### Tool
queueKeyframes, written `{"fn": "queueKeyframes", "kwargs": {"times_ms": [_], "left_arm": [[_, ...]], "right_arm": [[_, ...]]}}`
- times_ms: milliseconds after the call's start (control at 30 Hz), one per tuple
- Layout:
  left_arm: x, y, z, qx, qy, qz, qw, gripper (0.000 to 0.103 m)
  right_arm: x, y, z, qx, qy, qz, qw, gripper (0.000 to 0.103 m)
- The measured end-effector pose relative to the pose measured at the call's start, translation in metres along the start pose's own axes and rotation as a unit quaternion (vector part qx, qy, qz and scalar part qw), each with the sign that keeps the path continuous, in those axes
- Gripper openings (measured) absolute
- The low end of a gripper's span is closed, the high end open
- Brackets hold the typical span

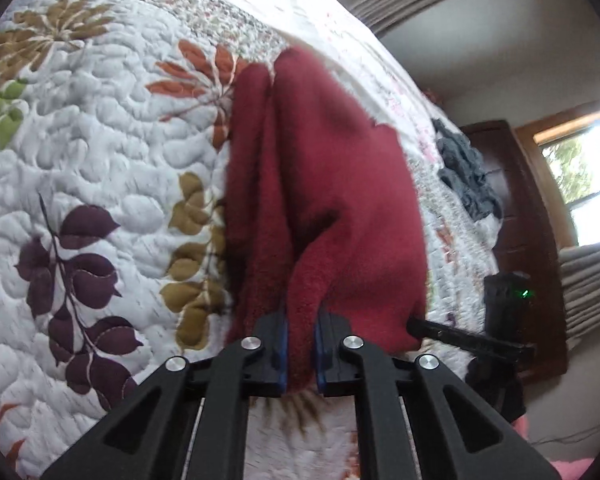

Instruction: Fold small clothes

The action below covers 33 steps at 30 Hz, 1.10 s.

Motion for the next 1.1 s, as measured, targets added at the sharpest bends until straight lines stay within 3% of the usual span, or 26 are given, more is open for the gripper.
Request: {"fn": "queueKeyframes", "kwargs": {"times_ms": [167,233,333,367,400,600,833,933,1000,1033,1067,1100], "left_arm": [[-0.005,-0.006,0.001,-0.001,0.002,0.006,1.0,0.011],[-0.002,-0.002,0.002,-0.005,0.0,0.006,1.0,0.015],[0.007,0.01,-0.003,-0.008,-0.002,0.007,0.9999,0.028],[0.009,0.017,-0.005,-0.005,-0.005,0.005,1.0,0.036],[0.012,0.027,-0.01,0.005,-0.01,0.003,0.9999,0.043],[0.023,0.052,-0.073,0.065,-0.011,-0.007,0.9978,0.048],[0.005,0.011,-0.148,0.064,0.039,-0.025,0.9969,0.047],[0.002,-0.003,-0.162,0.059,0.063,-0.001,0.9963,0.045],[0.002,-0.014,-0.168,0.051,0.076,0.012,0.9957,0.031],[0.003,-0.016,-0.17,0.052,0.074,0.006,0.9959,0.029],[0.004,-0.018,-0.172,0.053,0.068,-0.002,0.9963,0.018],[0.007,-0.018,-0.173,0.054,0.061,-0.007,0.9966,0.014]], "right_arm": [[0.003,-0.004,0.0,-0.01,0.007,0.011,1.0,0.023],[0.001,-0.001,0.0,-0.014,0.016,0.018,1.0,0.033],[-0.009,0.018,-0.004,0.0,0.028,0.007,1.0,0.043],[-0.01,0.029,-0.007,0.013,0.032,0.004,0.999,0.051],[-0.009,0.036,-0.009,0.022,0.036,0.005,0.999,0.057],[-0.003,0.05,-0.029,0.041,0.029,0.009,0.999,0.057],[-0.001,0.05,-0.04,0.05,0.03,0.002,0.998,0.057],[0.003,0.048,-0.042,0.05,0.025,-0.001,0.998,0.057],[0.004,0.047,-0.044,0.05,0.026,-0.002,0.998,0.057],[0.004,0.046,-0.044,0.05,0.025,-0.002,0.998,0.057],[0.004,0.044,-0.044,0.049,0.024,-0.002,0.999,0.057],[0.004,0.042,-0.044,0.048,0.024,-0.002,0.999,0.057]]}}
Point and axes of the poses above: each gripper's, at about its wrist camera, not at the fingertips, and y roughly against the way its jaws point, x to its right, z to its underside, the point moved 8 cm from there along -y, roughly the way its jaws point, and after that the axes turned 12 degrees about -x, right-handed, at the moved point
